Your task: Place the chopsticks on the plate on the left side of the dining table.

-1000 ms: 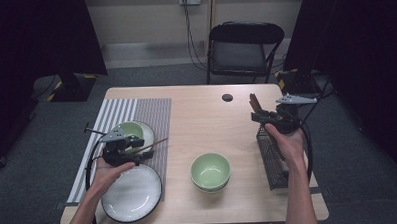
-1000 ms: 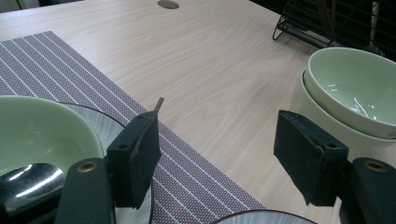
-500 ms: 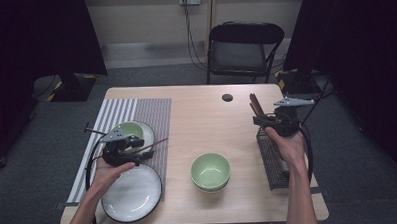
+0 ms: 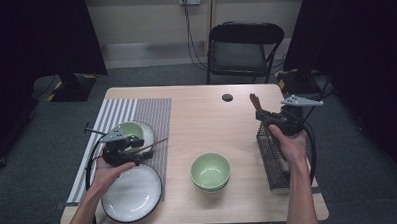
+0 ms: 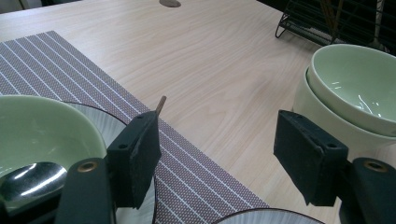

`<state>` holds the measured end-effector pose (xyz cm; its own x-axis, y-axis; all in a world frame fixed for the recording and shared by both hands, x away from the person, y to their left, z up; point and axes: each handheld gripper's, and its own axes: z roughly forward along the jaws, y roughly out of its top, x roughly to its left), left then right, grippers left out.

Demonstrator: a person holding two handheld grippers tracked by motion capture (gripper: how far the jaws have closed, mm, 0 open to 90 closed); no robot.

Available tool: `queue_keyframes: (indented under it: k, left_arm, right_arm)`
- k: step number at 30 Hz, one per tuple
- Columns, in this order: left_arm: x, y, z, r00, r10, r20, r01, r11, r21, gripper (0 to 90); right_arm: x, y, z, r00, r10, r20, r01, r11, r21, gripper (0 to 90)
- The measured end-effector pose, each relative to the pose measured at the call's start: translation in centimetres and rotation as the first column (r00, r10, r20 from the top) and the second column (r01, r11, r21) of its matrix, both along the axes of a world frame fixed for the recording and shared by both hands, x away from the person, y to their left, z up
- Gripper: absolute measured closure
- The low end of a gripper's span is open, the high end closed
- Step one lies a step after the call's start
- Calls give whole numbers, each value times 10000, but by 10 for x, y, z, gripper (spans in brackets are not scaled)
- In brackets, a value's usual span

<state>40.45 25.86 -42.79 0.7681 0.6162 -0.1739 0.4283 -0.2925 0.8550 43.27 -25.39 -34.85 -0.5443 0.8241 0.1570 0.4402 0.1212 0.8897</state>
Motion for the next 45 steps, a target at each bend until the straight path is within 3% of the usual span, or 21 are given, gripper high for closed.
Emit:
queue_keyframes:
  k: [6, 11, 16, 29, 38, 45]
  left_arm:
    - [0, 1, 0, 10000, 17, 5, -17, 10000, 13, 313]
    - [0, -1, 0, 10000, -21, 24, 20, 10000, 55, 315]
    - [0, -2, -1, 10000, -58, 46, 58, 9999, 124, 316]
    - [0, -1, 0, 10000, -35, 48, 34, 9999, 103, 316]
    - [0, -1, 0, 10000, -21, 61, 20, 10000, 92, 316]
    - [0, 0, 0, 10000, 9, 67, -9, 10000, 42, 316]
  right_arm:
    - [-1, -1, -1, 9997, -72, 215, 73, 10000, -49, 809]
    - [-6, -7, 2, 9960, -224, 867, 188, 9989, 430, 822]
    - [-8, -13, 4, 9919, -597, 1118, 558, 9977, 377, 840]
    - [-7, -12, 18, 9881, -313, 1505, 242, 9985, 491, 845]
    - [-7, -11, 32, 9798, -142, 1993, -24, 9965, 830, 847]
    - [-6, -5, 44, 9737, 5, 2279, -166, 9975, 690, 849]
